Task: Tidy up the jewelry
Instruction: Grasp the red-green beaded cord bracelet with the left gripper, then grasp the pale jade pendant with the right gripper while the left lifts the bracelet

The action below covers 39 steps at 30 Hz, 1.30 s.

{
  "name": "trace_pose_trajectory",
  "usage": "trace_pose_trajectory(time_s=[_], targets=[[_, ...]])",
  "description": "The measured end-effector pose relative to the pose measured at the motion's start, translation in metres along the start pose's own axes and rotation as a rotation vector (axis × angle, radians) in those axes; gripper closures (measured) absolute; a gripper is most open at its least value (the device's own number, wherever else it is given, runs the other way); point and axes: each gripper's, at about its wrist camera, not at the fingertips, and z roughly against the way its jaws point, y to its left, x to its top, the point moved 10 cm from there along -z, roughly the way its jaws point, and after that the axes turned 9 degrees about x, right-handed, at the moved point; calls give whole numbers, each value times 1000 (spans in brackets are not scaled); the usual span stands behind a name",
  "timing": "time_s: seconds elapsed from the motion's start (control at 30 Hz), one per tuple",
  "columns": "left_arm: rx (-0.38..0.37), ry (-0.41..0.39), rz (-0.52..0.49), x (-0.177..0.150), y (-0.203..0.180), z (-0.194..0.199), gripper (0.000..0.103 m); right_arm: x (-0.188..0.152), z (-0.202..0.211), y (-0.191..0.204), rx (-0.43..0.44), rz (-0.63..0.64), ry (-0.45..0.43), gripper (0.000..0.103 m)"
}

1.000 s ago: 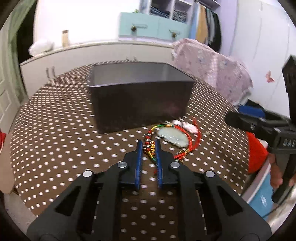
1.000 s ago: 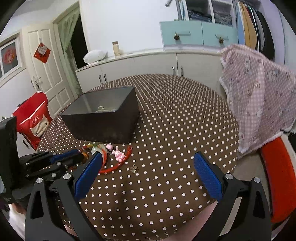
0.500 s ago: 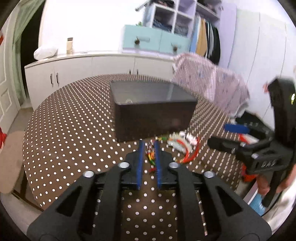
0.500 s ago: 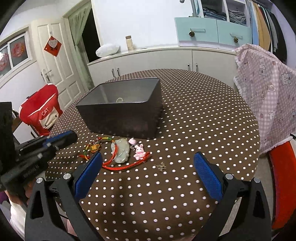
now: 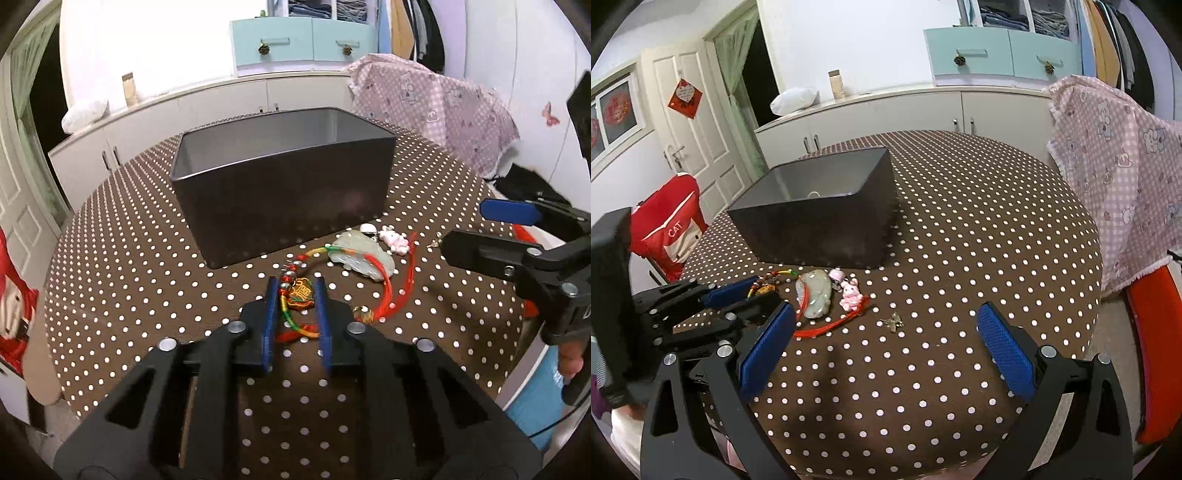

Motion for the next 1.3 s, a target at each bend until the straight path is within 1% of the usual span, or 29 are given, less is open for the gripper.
trace_pose_trajectory(time_s=[0.17,0.27,0.4,0.47,0.53,0.57,0.6,0.63,0.7,0.83,0.87,1.0,1.03,1.17,1.3], targets=[[-39,-11,79,-2,12,6,86,-2,1,11,21,31,-5,8],[-67,-59,124,6,22,21,86,-2,1,22,42,62,-19,8],[-61,-100,178,11,39,37,86,2,-2,42,86,123,-36,8],[-47,-115,200,11,49,42,85,5,-9,54,107,158,-32,15],[-37,-123,228,9,58,45,85,5,-18,61,142,162,-10,34],[-31,-126,240,8,62,46,85,4,-24,63,152,153,5,38],[-26,-126,247,6,64,46,85,3,-30,63,153,146,24,45],[-19,-125,257,5,69,44,85,3,-35,62,150,143,33,49],[-12,-120,273,-1,75,42,85,3,-42,61,127,144,47,53],[-17,-102,291,-8,78,31,85,2,-55,55,72,133,78,56],[-24,-96,297,-9,77,28,85,4,-56,55,55,140,71,57],[-49,-74,312,-13,75,19,85,4,-58,52,-31,197,73,70],[-52,-74,314,-12,76,18,85,4,-57,53,-34,207,73,75],[-67,-80,331,-11,75,18,85,1,-54,50,-26,189,78,76],[-77,-107,328,-5,74,26,85,3,-48,46,-8,148,70,76]])
